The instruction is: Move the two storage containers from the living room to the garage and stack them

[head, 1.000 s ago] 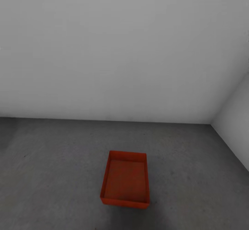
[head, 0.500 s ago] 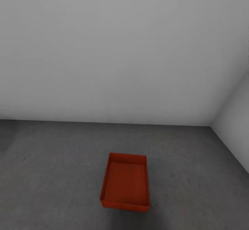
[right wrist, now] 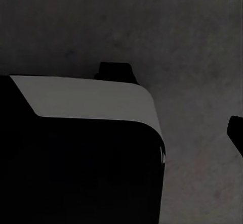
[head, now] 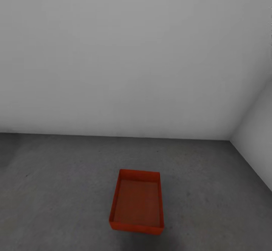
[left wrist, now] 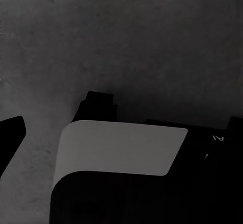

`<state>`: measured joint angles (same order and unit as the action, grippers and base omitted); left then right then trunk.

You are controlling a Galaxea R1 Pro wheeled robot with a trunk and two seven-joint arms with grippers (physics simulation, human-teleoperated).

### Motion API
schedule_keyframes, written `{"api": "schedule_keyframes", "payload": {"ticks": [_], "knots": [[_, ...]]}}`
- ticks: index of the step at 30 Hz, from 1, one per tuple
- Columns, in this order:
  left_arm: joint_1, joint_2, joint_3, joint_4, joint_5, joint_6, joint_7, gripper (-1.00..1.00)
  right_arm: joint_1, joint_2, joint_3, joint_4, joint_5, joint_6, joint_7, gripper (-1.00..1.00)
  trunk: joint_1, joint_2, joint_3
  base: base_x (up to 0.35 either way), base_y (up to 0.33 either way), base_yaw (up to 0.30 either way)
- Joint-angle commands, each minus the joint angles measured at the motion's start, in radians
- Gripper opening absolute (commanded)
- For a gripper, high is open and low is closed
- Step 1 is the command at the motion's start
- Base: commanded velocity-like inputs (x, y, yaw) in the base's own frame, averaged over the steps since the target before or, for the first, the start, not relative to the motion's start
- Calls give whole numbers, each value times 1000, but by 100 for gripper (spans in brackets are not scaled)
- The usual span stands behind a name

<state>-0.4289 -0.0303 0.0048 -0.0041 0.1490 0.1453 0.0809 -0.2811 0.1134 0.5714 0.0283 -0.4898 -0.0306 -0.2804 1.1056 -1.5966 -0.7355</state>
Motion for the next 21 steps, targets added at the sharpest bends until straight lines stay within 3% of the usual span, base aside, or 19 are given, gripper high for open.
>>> {"api": "schedule_keyframes", "payload": {"ticks": [1,21], "knots": [[0,0,0,0,9,3,3,100,-1,1,8,3,-9,-3,-1,100,0,0,1,0,0,0],[0,-5,-1,1,16,7,5,100,-1,-6,7,2,-7,-4,-1,100,-4,7,35,0,0,0]]}}
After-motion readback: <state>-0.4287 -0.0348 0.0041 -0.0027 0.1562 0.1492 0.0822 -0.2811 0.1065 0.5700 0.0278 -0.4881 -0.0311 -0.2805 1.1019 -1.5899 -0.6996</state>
